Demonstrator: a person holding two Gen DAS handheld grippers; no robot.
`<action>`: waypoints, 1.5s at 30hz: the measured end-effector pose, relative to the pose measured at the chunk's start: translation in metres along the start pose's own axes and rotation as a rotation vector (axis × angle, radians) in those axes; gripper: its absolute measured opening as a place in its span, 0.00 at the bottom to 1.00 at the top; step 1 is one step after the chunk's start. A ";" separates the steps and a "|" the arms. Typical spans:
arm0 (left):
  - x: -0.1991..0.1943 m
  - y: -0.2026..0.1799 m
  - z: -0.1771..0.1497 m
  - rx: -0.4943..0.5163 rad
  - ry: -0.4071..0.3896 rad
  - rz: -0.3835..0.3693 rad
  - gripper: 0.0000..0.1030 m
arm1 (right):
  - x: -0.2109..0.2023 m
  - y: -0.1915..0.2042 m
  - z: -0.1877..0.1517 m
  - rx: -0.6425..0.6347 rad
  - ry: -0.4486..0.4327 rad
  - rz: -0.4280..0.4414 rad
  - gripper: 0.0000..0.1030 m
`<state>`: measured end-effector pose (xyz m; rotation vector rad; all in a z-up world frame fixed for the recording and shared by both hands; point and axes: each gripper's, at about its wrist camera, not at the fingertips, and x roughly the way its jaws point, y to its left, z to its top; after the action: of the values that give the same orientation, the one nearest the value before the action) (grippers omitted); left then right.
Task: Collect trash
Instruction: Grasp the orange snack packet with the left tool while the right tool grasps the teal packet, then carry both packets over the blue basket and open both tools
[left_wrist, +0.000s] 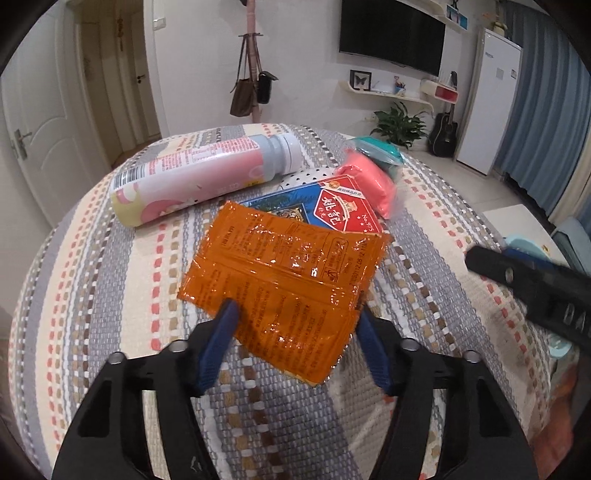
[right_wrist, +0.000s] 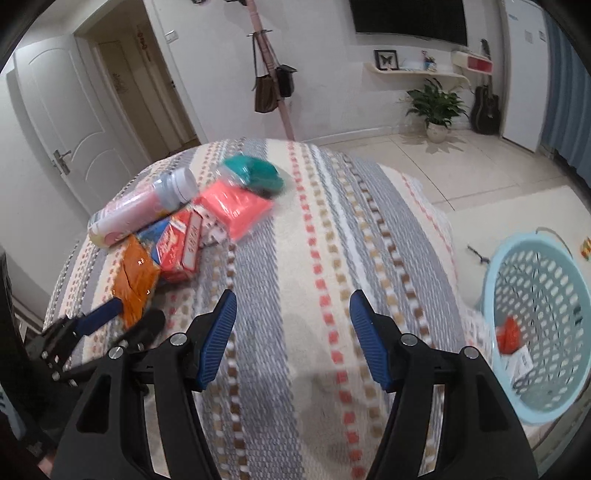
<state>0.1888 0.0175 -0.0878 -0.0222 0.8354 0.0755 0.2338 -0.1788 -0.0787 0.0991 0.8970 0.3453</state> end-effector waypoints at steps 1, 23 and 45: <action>-0.003 0.000 0.000 0.005 -0.008 -0.004 0.52 | 0.000 0.004 0.007 -0.019 0.001 0.011 0.58; -0.078 0.063 -0.005 -0.162 -0.181 -0.171 0.06 | 0.090 0.017 0.106 -0.032 0.060 0.133 0.65; -0.115 0.037 0.014 -0.112 -0.277 -0.303 0.04 | 0.025 -0.013 0.089 0.043 -0.043 0.205 0.52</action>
<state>0.1193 0.0485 0.0070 -0.2381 0.5426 -0.1577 0.3205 -0.1771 -0.0448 0.2382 0.8534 0.5133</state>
